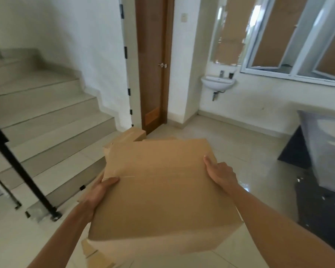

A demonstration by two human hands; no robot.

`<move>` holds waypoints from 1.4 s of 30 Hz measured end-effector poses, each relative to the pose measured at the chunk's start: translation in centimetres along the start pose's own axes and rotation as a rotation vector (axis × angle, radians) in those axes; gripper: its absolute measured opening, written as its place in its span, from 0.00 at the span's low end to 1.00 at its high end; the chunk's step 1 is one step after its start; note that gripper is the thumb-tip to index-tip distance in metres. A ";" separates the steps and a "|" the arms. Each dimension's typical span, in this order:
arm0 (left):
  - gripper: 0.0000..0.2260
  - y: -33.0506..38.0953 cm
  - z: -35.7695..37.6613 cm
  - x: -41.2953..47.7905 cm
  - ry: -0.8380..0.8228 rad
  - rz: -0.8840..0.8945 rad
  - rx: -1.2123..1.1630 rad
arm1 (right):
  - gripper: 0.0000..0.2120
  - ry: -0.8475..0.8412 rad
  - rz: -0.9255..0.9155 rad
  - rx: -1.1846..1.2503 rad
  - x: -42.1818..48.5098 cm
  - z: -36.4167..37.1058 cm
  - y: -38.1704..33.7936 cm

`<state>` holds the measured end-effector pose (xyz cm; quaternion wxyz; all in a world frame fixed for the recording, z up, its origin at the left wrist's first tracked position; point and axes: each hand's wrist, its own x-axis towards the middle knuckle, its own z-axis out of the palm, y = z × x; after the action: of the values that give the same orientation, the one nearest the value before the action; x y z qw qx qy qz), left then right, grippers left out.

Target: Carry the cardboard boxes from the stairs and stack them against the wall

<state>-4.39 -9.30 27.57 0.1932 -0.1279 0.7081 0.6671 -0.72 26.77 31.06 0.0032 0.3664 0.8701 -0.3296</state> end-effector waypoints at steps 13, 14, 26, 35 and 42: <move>0.33 0.0 13.4 -1.6 -0.268 0.053 0.180 | 0.50 0.147 0.278 0.230 -7.1 -8.6 16.1; 0.33 -0.3 14.6 -2.1 -0.285 0.059 0.202 | 0.47 0.163 0.301 0.222 -7.6 -9.3 17.3; 0.27 -4.5 26.4 -10.5 -0.515 0.086 0.368 | 0.48 0.277 0.547 0.466 -18.0 -15.5 31.4; 0.18 -8.8 35.1 -23.0 -0.724 0.196 0.547 | 0.32 0.516 0.584 0.546 -32.7 -19.3 42.6; 0.19 -12.8 40.7 -30.6 -0.945 0.208 0.631 | 0.48 0.662 0.834 0.600 -42.4 -20.1 49.7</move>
<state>32.76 27.81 28.26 0.4505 0.3182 0.7185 0.4238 66.87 36.95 28.83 -0.2420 0.7440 0.4775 -0.3999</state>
